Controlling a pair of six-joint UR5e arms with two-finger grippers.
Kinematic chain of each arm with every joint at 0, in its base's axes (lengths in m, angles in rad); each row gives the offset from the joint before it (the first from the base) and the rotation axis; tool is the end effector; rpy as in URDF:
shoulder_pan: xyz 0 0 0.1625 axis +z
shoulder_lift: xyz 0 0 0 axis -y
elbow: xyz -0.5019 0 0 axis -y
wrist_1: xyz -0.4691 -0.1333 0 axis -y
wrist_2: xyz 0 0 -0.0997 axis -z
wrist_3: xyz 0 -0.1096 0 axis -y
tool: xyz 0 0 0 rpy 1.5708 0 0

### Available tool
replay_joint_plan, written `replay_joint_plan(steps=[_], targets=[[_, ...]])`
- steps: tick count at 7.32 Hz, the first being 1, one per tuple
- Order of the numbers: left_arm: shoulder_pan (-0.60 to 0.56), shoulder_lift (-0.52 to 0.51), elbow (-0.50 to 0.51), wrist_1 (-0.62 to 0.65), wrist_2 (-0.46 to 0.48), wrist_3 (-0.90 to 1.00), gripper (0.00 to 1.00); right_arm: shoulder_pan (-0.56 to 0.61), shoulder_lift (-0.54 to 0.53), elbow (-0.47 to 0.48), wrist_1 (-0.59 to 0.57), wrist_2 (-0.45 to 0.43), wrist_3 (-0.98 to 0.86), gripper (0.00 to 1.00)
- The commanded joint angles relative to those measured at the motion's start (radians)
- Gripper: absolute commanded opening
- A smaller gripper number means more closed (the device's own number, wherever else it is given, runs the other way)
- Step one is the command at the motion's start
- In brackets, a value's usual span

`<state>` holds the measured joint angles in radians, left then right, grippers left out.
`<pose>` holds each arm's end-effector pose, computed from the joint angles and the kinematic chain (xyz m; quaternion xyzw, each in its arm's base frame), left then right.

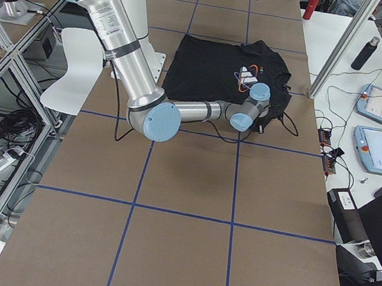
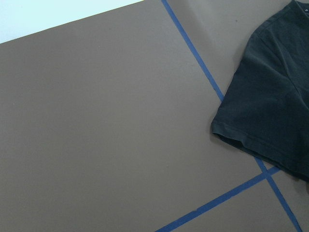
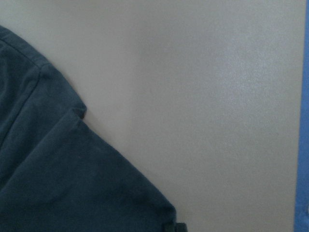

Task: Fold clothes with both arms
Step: 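Move the right gripper to the sleeve nearest it and grasp it, then fold the grasped sleeve inward toward the collar with the right gripper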

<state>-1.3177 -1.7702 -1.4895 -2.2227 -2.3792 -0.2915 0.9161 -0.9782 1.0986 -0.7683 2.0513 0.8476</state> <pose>0.1203 -0.6811 0.5841 0.2345 0.4439 0.1313 0.8548 -0.4725 -0.7513 0.5016 0.1707 -0.4509 -0.0217 0.8759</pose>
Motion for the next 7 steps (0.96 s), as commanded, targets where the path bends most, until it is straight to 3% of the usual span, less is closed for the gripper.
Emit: replay_joint_plan(steps=[1, 4, 6, 7], targets=[[0.000, 0.000, 0.000, 0.000, 0.000, 0.000, 1.00, 0.015, 0.007, 0.052, -0.012, 0.016, 0.019, 0.00], [0.000, 0.000, -0.003, 0.000, -0.002, 0.000, 1.00, -0.038, 0.165, 0.046, -0.162, -0.014, 0.155, 0.00], [0.000, 0.000, -0.002, 0.000, 0.000, -0.002, 1.00, -0.117, 0.229, 0.032, -0.216, -0.144, 0.217, 0.00], [0.000, 0.002, -0.003, 0.000, -0.002, -0.002, 1.00, -0.144, 0.296, -0.038, -0.217, -0.176, 0.250, 0.00]])
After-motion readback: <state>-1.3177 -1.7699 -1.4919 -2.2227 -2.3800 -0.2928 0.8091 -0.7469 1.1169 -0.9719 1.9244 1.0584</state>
